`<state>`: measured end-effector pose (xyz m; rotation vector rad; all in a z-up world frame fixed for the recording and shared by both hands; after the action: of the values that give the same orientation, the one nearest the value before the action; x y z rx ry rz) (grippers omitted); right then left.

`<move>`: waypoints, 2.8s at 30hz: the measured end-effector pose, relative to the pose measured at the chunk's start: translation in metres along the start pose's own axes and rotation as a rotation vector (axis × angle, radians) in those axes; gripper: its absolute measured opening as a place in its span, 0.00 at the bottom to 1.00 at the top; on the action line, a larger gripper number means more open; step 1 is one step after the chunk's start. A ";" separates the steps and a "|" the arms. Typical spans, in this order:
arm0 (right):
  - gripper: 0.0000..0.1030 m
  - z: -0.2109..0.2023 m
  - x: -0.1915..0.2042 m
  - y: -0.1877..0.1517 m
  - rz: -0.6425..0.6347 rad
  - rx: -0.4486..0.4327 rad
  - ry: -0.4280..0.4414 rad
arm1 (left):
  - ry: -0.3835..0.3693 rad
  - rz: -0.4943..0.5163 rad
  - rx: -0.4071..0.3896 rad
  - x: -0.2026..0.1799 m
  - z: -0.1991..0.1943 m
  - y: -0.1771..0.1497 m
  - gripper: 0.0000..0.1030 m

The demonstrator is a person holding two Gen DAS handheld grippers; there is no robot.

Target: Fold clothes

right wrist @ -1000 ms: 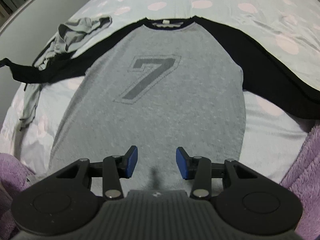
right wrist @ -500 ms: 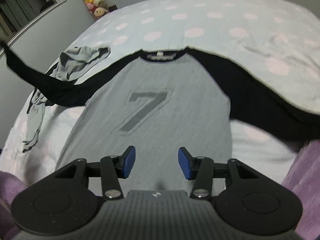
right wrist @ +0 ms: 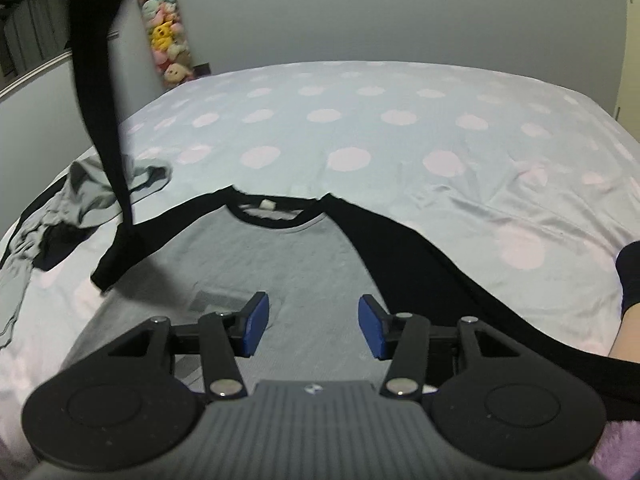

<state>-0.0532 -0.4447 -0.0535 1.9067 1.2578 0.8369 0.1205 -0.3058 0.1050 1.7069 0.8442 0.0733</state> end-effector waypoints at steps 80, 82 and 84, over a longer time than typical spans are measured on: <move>0.04 0.060 -0.108 -0.048 0.255 -0.017 -0.289 | 0.367 -0.091 0.301 0.178 -0.006 -0.198 0.18; 0.04 0.061 -0.108 -0.048 0.254 -0.015 -0.291 | 0.369 -0.083 0.329 0.180 -0.002 -0.202 0.18; 0.04 0.061 -0.108 -0.048 0.251 -0.016 -0.294 | 0.369 -0.061 0.333 0.179 0.002 -0.206 0.18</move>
<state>-0.0615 -0.5438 -0.1417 2.1125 0.8465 0.6555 0.1524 -0.1923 -0.1411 2.0115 1.2352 0.2210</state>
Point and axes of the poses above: each gripper's, at about its wrist camera, not at the fingertips, and z roughly the way its jaws point, x to its left, y to its top, the point moved 6 cm from there along z, roughly the way its jaws point, and after that the axes turned 9 degrees about -x, right-handed, at the moved point
